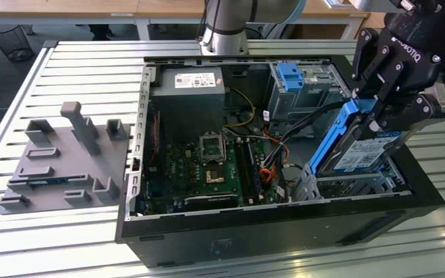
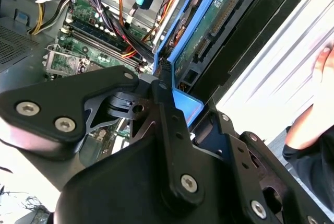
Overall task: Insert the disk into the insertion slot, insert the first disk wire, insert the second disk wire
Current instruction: 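Insert the disk into the insertion slot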
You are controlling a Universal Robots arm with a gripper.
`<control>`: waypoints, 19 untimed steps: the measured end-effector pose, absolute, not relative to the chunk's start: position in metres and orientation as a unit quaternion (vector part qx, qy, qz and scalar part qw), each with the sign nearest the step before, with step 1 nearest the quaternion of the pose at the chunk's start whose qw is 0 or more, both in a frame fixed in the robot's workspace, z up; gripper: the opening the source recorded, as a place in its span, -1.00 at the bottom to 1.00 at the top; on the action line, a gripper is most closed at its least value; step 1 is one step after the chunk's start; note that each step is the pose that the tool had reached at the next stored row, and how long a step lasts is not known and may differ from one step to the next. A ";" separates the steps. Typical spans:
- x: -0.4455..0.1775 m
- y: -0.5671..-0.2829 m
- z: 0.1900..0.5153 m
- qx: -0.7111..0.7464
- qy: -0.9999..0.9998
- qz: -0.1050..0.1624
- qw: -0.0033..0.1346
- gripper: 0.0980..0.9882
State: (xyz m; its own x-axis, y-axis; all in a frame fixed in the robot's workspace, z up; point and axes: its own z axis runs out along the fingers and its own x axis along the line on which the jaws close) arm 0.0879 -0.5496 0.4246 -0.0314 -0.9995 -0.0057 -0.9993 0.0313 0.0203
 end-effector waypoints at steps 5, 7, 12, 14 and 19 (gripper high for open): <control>0.088 -0.550 0.423 0.696 -0.718 -0.009 0.005 -0.40; 0.088 -0.550 0.422 0.696 -0.718 -0.010 0.005 -0.40; 0.088 -0.550 0.420 0.696 -0.718 -0.011 0.004 -0.40; 0.088 -0.550 0.419 0.696 -0.718 -0.011 0.004 -0.40; 0.087 -0.550 0.418 0.696 -0.718 -0.011 0.004 -0.40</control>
State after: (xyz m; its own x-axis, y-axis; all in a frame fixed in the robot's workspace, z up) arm 0.0873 -0.5496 0.4180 -0.0314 -0.9995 -0.0094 -0.9993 0.0312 0.0208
